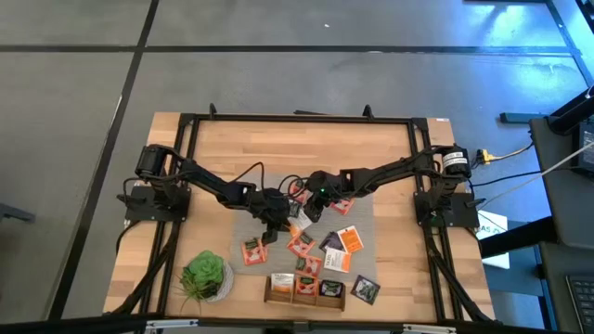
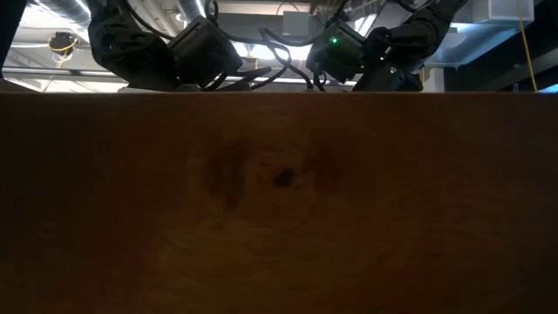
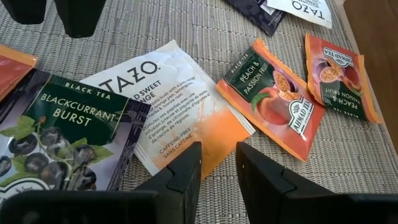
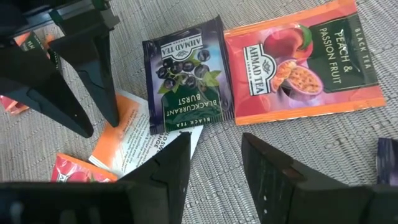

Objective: Pick & Place Tea
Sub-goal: Put the white and orange tea bag into the left section of the wooden organizer

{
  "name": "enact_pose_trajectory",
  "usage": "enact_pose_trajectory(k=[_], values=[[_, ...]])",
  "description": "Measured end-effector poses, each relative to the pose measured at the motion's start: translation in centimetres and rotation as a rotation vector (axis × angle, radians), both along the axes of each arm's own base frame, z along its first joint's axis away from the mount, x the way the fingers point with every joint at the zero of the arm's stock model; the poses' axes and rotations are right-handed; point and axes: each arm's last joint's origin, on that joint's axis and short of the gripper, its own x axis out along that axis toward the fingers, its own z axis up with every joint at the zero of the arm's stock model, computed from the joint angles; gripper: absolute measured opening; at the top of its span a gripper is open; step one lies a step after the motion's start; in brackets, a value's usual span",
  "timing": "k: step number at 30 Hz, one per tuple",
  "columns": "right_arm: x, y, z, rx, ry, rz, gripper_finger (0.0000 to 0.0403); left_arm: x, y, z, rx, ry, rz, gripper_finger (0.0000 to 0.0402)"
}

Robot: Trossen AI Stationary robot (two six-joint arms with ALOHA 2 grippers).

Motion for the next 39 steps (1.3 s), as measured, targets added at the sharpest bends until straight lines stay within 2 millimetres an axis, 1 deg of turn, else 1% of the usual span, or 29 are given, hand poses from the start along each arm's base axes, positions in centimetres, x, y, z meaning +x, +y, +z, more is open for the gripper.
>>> enact_pose_trajectory(k=[39], values=[[-0.01,0.0,0.01,-0.016,-0.001,0.02,0.0145,0.04,-0.01,0.11,-0.001,-0.006,-0.001,0.01]])
